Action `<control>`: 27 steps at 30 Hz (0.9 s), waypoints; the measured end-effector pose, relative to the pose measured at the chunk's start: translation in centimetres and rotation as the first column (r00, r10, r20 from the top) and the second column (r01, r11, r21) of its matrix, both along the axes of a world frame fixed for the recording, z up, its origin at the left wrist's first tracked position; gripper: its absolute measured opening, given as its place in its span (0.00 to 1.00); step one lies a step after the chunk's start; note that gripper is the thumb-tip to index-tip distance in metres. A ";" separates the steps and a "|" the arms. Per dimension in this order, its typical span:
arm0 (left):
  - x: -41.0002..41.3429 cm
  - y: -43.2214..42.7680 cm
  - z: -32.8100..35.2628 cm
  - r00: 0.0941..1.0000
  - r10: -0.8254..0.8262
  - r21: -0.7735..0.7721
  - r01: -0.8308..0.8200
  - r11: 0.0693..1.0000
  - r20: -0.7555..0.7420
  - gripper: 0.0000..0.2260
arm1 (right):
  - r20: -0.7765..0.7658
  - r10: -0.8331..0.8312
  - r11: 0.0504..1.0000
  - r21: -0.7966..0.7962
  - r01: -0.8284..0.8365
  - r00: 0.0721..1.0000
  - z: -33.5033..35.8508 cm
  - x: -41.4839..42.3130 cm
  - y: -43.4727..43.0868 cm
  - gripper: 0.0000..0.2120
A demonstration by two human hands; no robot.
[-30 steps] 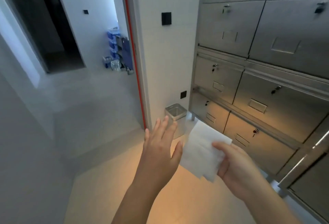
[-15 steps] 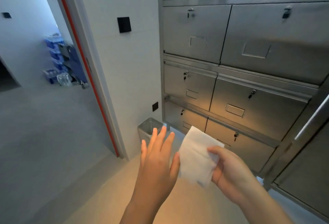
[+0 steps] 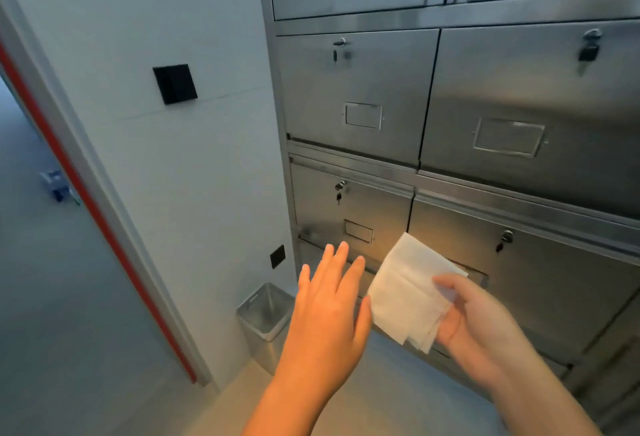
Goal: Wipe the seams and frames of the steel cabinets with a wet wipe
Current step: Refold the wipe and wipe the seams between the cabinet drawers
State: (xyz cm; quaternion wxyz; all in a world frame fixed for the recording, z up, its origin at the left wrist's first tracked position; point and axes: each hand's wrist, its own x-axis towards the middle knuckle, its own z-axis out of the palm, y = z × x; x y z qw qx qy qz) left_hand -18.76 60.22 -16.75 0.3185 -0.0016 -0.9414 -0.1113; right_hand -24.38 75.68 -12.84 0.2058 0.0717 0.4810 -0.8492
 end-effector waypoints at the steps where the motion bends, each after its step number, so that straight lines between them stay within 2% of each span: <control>1: -1.2 -0.5 0.1 1.000 0.009 -0.003 -0.009 1.000 -0.003 0.18 | -0.008 -0.001 1.000 0.001 0.001 1.000 0.1 -1.4 -0.6 0.06; 11: -12.3 -9.7 0.5 0.998 -0.053 -0.079 0.051 0.996 -0.017 0.18 | 0.042 0.000 0.997 -0.080 0.004 0.999 -0.9 -11.1 -10.0 0.10; 20: -22.1 -22.9 2.9 0.977 -0.188 -0.151 0.171 0.974 -0.105 0.19 | -0.031 -0.104 0.990 -0.099 0.101 0.994 2.8 -18.1 -22.2 0.08; 27: -28.3 -27.4 5.0 0.948 -0.283 -0.230 0.245 0.942 -0.148 0.19 | -0.100 -0.182 0.975 -0.149 0.167 0.978 5.3 -22.2 -26.5 0.10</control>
